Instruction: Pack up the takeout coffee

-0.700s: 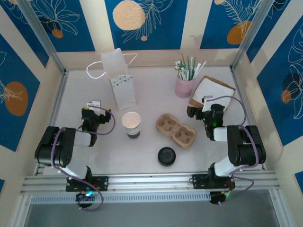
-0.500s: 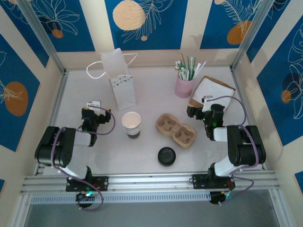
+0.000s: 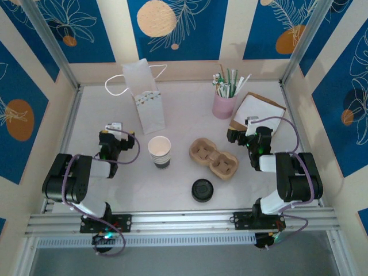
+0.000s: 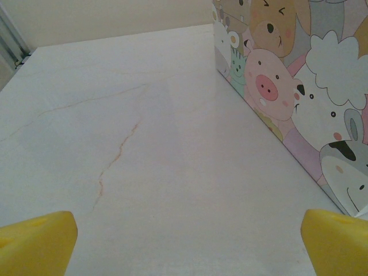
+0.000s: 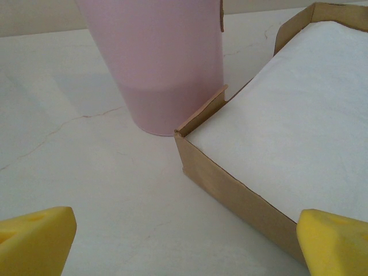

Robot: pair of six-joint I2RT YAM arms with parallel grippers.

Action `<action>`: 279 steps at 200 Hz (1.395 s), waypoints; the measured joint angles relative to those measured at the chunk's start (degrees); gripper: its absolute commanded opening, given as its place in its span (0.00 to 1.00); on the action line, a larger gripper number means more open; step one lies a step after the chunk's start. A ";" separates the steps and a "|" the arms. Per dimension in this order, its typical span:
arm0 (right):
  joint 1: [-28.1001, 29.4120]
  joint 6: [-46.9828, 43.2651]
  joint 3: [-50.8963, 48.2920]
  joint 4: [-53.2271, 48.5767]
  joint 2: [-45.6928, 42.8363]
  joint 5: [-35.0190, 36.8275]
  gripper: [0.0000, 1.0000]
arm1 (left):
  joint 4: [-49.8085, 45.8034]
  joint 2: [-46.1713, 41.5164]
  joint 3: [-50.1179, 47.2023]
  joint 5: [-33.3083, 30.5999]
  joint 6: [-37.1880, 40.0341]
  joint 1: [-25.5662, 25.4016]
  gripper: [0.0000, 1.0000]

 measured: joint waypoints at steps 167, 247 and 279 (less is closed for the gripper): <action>2.29 -0.70 0.00 -3.30 -3.26 2.43 0.99 | 0.02 -7.43 -2.62 -6.73 -0.02 -1.29 1.00; 6.51 1.51 0.72 -21.33 -28.37 7.17 0.99 | -20.24 -36.48 -1.73 -10.80 -5.14 -2.16 1.00; 6.51 7.93 2.08 -34.07 -42.93 6.80 0.99 | -35.65 -51.49 1.11 -8.33 -14.19 -2.16 1.00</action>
